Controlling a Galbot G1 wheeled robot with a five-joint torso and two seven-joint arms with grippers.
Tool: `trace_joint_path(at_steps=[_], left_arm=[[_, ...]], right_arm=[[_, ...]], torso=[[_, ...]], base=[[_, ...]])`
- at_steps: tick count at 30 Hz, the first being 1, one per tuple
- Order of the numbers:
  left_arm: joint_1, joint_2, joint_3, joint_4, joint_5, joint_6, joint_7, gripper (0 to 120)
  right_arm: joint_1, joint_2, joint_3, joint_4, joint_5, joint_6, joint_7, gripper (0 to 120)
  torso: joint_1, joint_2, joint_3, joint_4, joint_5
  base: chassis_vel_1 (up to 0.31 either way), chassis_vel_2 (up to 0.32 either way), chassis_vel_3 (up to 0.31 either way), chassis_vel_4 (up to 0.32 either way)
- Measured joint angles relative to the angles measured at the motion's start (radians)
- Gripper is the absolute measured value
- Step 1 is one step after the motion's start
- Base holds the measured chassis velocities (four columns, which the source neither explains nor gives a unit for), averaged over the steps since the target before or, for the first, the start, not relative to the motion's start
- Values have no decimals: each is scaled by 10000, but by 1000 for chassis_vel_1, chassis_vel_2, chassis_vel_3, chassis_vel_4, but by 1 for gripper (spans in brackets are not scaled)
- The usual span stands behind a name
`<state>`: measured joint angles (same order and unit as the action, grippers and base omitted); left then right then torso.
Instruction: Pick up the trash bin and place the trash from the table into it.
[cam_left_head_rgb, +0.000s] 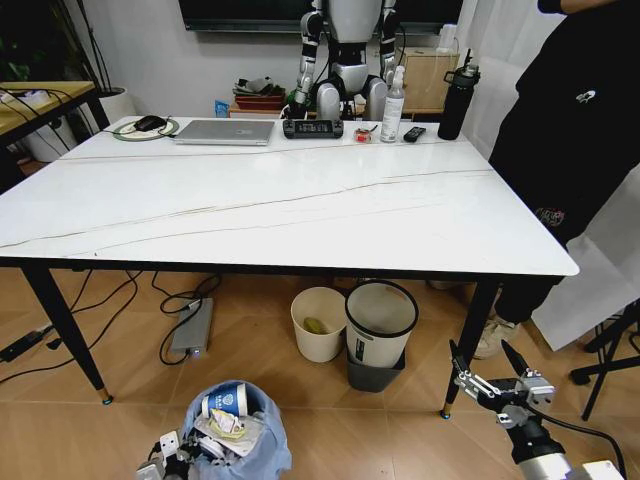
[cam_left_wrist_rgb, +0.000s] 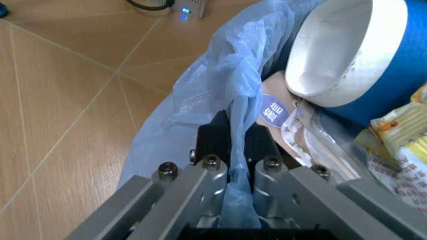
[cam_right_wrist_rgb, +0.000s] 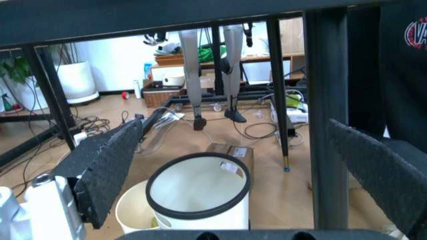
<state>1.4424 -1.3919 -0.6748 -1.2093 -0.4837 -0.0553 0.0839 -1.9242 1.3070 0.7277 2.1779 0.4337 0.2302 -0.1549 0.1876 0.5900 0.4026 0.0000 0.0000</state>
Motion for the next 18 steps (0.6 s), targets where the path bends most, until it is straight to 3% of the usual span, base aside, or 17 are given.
trace_joint_path(at_steps=[18], left_arm=[[-465,-13,-18,813,-1,-198,125,0]], right_arm=[[0,0,0,0,0,0,0,100]], torso=[[30,75,44,0,0]], base=[[0,0,0,0]])
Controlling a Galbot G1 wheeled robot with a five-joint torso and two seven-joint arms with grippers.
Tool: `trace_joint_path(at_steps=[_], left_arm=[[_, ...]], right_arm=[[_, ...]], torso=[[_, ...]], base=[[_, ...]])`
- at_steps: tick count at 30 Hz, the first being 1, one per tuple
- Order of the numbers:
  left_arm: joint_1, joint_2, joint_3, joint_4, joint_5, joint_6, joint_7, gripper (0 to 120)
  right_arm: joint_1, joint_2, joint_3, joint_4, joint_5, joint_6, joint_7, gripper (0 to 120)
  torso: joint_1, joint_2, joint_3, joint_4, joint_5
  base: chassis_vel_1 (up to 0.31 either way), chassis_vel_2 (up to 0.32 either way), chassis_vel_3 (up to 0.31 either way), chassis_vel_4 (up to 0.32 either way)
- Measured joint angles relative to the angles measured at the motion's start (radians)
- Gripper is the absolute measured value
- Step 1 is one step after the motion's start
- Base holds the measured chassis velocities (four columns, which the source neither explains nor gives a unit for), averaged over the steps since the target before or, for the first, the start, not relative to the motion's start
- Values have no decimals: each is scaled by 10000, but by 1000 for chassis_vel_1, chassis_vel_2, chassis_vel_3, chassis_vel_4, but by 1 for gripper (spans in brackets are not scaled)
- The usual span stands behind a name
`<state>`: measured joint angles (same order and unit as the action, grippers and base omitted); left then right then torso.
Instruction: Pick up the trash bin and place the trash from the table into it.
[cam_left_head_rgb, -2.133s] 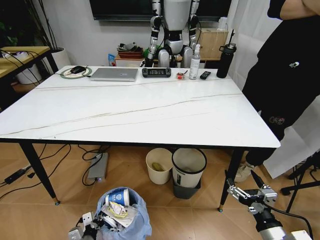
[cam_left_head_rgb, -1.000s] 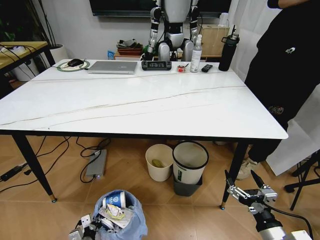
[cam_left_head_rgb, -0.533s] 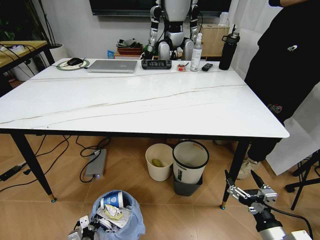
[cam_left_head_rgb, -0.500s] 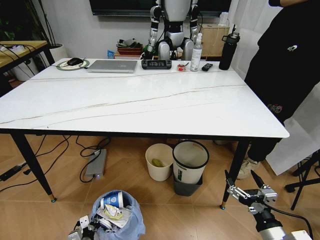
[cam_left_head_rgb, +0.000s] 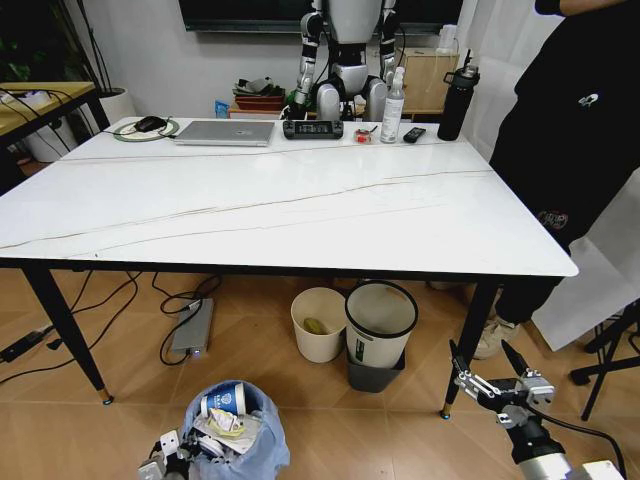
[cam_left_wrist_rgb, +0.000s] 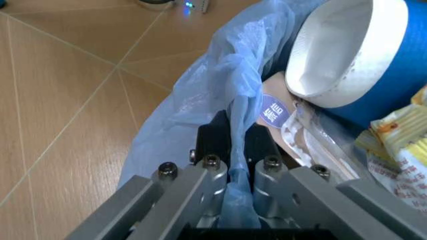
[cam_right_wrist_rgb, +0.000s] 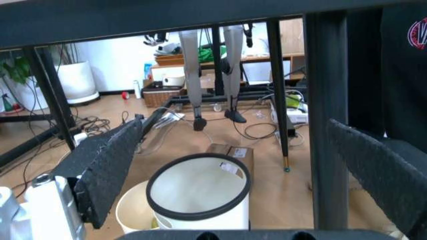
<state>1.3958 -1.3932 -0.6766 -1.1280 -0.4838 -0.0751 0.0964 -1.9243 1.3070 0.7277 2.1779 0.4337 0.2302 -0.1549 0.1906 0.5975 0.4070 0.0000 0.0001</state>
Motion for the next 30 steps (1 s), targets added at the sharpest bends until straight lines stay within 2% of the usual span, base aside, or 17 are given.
trace_joint_path(at_steps=[13,20,24,25,27,30], left_arm=[[-125,-4,-10,229,-24,-76,38,1],[-143,-17,-27,291,-30,-93,41,7],[-124,-29,-37,275,-37,-108,43,20],[-89,-33,-38,224,-44,-110,52,28],[-80,-33,-37,208,-47,-111,53,30],[4,-22,-38,78,-70,-112,60,44]], right_arm=[[0,0,0,0,0,0,0,100],[1,0,0,0,0,0,0,100],[0,1,0,0,0,0,0,100],[0,0,0,0,0,0,0,100],[0,0,0,0,0,0,0,100],[0,0,0,0,0,0,0,100]], torso=[[8,22,13,0,2],[11,29,18,-1,-2],[13,31,20,0,-1],[14,32,21,0,-2],[14,33,21,-1,-2],[15,36,22,0,0]], base=[[0,0,0,0],[0,0,0,0],[0,0,0,0],[0,0,0,0],[0,0,0,0],[0,0,0,0]])
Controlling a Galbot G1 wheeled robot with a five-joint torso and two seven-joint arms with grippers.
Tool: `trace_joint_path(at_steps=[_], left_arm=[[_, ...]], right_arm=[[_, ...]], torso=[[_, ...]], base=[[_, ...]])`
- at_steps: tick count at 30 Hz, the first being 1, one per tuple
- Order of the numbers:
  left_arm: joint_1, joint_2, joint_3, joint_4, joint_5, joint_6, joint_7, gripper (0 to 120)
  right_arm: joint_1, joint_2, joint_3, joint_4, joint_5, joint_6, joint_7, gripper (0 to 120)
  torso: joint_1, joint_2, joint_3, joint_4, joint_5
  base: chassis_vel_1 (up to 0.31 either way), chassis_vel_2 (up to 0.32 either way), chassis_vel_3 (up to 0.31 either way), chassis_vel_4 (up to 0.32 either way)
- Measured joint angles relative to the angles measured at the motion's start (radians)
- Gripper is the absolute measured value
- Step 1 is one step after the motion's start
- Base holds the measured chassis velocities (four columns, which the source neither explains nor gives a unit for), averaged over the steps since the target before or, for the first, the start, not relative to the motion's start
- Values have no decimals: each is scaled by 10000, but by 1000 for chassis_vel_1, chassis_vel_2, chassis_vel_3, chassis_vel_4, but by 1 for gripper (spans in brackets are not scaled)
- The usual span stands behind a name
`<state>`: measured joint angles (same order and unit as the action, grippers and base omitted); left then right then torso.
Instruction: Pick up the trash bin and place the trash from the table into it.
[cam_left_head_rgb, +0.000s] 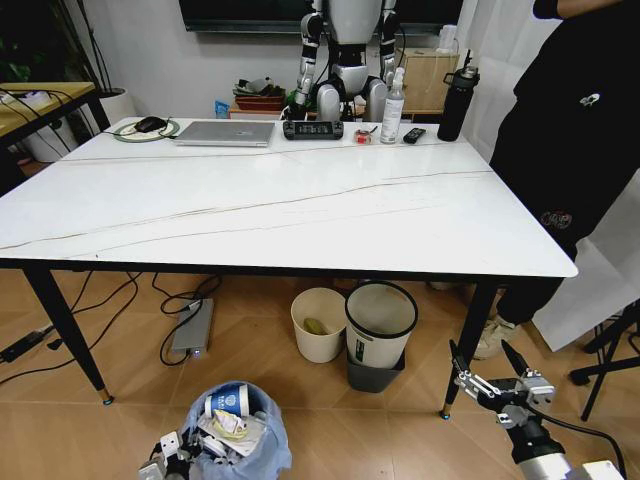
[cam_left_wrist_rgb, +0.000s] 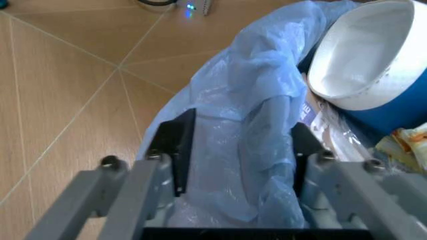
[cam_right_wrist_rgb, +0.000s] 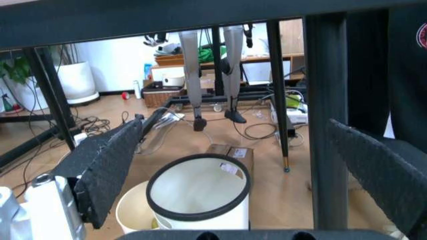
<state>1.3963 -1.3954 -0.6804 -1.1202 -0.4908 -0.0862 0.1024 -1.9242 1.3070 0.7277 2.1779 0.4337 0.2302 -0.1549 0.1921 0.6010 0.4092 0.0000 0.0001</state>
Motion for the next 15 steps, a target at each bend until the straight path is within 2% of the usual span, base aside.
trace_joint_path(at_steps=[1,3,4,7,9,15], left_arm=[[37,13,0,-45,-4,0,3,49],[48,20,0,-56,-6,0,4,51],[85,41,-1,-97,-11,0,6,57],[167,97,-7,-204,-39,0,25,68],[181,104,-9,-222,-41,0,27,68],[640,234,45,-695,-36,6,38,88]], right_arm=[[0,0,0,0,0,0,0,100],[0,0,0,0,0,0,-1,100],[0,0,0,0,0,0,0,100],[0,0,0,0,0,0,0,100],[0,0,0,0,0,0,0,100],[0,0,0,0,0,0,0,100]], torso=[[1,1,1,0,-1],[1,1,1,0,-1],[1,2,1,0,-1],[1,4,2,0,-1],[1,4,2,0,-1],[2,6,4,1,-2]], base=[[0,0,0,0],[0,0,0,0],[0,0,0,0],[0,0,0,0],[0,0,0,0],[0,0,0,0]])
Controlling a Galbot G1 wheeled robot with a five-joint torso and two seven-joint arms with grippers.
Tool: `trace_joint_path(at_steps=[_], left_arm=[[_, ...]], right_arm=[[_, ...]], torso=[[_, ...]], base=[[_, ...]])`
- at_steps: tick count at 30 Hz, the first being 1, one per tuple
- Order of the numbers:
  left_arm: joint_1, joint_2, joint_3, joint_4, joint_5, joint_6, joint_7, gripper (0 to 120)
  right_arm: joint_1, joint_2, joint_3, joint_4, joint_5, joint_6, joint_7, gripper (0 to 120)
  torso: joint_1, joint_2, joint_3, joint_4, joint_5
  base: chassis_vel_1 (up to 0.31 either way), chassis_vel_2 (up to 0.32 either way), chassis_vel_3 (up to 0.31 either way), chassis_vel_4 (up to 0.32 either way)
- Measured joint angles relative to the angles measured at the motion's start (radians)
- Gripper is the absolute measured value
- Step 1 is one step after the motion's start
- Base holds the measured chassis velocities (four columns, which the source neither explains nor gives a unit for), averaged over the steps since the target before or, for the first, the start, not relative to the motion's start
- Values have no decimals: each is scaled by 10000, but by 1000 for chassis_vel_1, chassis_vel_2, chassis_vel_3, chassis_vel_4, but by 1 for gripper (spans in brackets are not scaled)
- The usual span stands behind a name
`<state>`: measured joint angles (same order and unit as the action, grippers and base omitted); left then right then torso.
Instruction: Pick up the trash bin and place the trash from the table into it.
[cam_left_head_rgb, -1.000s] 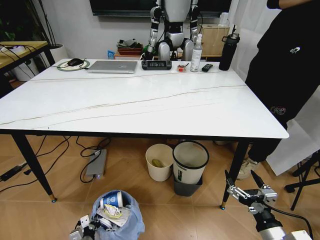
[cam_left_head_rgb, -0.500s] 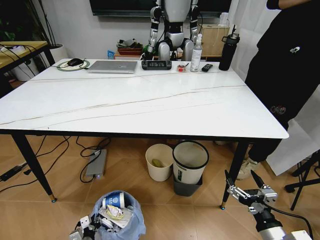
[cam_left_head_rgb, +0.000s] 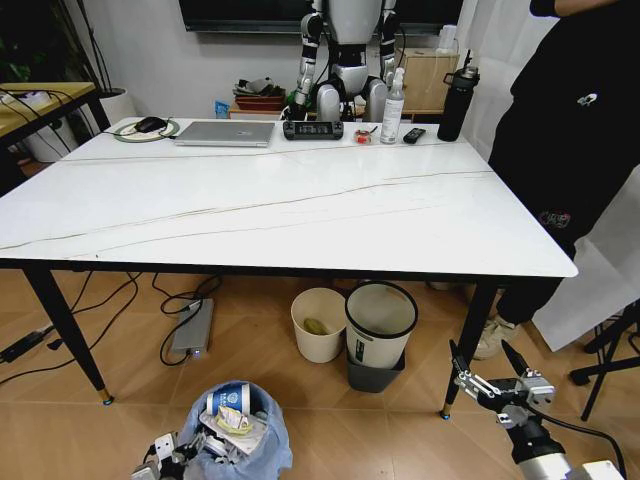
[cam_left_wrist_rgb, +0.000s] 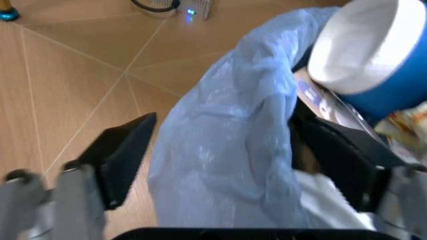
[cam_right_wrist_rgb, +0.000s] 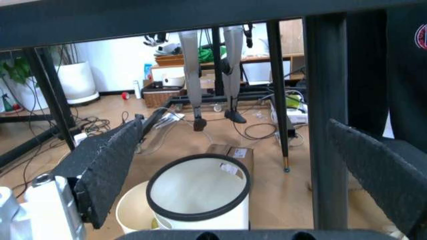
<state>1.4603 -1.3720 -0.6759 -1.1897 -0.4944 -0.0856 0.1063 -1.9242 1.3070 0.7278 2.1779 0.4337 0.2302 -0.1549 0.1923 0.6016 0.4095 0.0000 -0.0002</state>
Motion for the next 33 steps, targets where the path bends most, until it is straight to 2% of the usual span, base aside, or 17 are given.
trace_joint_path(at_steps=[1,3,5,8,9,11,14,15,16,17,18,19,22,26,33], left_arm=[[0,0,0,0,0,0,0,88],[277,92,3,-331,-38,12,-8,99],[552,203,-1,-721,-44,29,-26,105],[1026,369,-40,-1472,-51,30,-51,110],[1026,369,-40,-1472,-51,30,-51,110],[1445,476,-112,-2177,-9,-106,-58,112],[2234,516,-401,-3538,440,-855,58,114],[2635,514,-534,-4265,551,-1149,181,115],[2635,514,-534,-4265,551,-1149,181,115],[3104,484,-703,-5218,640,-1465,393,115],[3289,469,-784,-5658,673,-1590,496,115],[3719,409,-976,-6778,779,-1934,727,113],[4223,327,-1247,-8299,1027,-2524,999,110],[4346,306,-1315,-8722,1098,-2699,1046,105],[4328,301,-1319,-8715,1104,-2707,1048,100]], right_arm=[[0,0,0,0,0,0,0,100],[0,0,0,0,0,0,0,100],[0,0,0,0,0,0,0,100],[0,0,0,0,0,0,0,100],[0,0,0,0,0,0,0,100],[0,0,0,0,0,0,0,100],[0,0,0,0,0,0,0,100],[0,0,0,0,0,0,0,100],[0,0,0,0,0,0,0,100],[0,0,0,0,0,0,0,100],[0,0,0,1,0,0,0,100],[0,0,0,0,0,0,0,100],[0,0,0,1,0,0,0,100],[0,0,0,1,0,0,0,100],[0,0,0,0,0,0,0,100]], torso=[[0,0,0,0,0],[0,0,0,-1,0],[0,1,0,0,1],[0,1,0,0,0],[0,1,0,0,0],[1,2,1,-1,0],[1,2,1,-1,1],[1,3,1,0,2],[1,3,1,0,2],[1,3,2,2,1],[0,3,1,2,2],[0,4,1,1,4],[1,5,1,0,4],[1,4,2,0,2],[2,5,2,-1,1]], base=[[0,0,0,0],[0,0,0,0],[0,0,0,0],[0,0,0,0],[0,0,0,0],[0,0,0,0],[0,0,0,0],[0,0,0,0],[0,0,0,0],[0,0,0,0],[0,0,0,0],[0,0,0,0],[0,0,0,0],[0,0,0,0],[0,0,0,0]])
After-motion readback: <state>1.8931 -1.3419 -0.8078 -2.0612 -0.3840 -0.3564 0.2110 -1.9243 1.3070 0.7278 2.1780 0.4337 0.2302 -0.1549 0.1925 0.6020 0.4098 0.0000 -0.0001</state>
